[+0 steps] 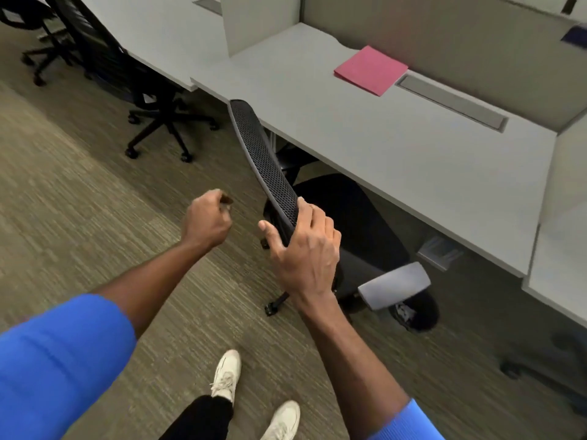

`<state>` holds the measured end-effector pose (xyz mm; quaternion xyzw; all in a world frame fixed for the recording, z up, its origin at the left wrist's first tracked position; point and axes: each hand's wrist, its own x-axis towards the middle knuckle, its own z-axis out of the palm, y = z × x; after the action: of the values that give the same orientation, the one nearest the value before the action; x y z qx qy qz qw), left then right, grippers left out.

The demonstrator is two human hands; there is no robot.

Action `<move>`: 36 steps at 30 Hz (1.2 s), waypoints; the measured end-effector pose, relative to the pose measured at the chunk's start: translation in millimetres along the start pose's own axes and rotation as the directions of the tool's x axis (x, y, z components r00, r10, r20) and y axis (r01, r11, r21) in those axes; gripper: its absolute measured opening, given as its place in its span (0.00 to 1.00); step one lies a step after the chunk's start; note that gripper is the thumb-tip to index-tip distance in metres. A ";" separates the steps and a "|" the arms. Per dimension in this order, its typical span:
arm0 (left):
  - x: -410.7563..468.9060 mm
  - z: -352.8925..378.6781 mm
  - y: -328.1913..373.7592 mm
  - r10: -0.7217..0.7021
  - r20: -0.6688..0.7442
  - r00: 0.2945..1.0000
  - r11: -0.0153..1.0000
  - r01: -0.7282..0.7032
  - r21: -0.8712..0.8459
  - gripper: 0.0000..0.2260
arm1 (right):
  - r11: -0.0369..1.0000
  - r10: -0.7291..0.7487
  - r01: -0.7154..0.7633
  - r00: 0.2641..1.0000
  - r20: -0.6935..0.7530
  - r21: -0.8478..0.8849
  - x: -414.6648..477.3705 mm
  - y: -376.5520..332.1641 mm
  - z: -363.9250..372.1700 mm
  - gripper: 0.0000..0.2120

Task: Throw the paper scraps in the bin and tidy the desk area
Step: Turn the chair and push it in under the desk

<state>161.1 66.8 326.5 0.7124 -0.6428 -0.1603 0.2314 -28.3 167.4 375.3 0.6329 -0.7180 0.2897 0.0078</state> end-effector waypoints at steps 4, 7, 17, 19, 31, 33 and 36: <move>56.0 -26.4 15.5 0.056 -0.190 0.980 0.996 -0.068 -0.056 0.11 | 0.985 0.046 -0.048 0.999 -0.018 -0.164 8.7 3.1 18.9 0.39; 97.7 -37.6 25.7 0.208 -0.216 0.954 0.971 -0.228 -0.070 0.20 | 0.983 0.046 -0.058 0.996 -0.071 -0.174 11.5 7.9 29.9 0.40; 205.1 -36.5 13.4 0.655 0.172 0.736 0.729 -0.675 0.111 0.33 | 0.974 0.157 -0.188 0.963 -0.219 -0.128 10.1 -5.3 35.3 0.33; 220.6 -37.4 16.7 0.703 0.272 0.657 0.642 -0.751 0.154 0.34 | 0.961 0.216 -0.249 0.947 -0.236 -0.117 12.4 -12.2 36.2 0.31; 266.6 -40.1 14.1 0.749 0.468 0.469 0.467 -0.875 0.131 0.35 | 0.946 0.266 -0.313 0.893 -0.363 -0.078 45.6 1.6 42.7 0.25; 269.0 -41.6 14.3 0.747 0.481 0.459 0.447 -0.882 0.148 0.35 | 0.959 0.228 -0.273 0.905 -0.360 -0.080 48.3 10.4 41.7 0.24; 265.9 -42.4 11.4 0.756 0.466 0.461 0.454 -0.881 0.134 0.34 | 0.972 0.179 -0.220 0.927 -0.330 -0.089 46.3 17.5 42.0 0.23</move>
<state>206.3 -191.9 386.6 0.2944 -0.9548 -0.0266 0.0318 -38.5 108.2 350.7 0.4995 -0.7844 0.3425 0.1337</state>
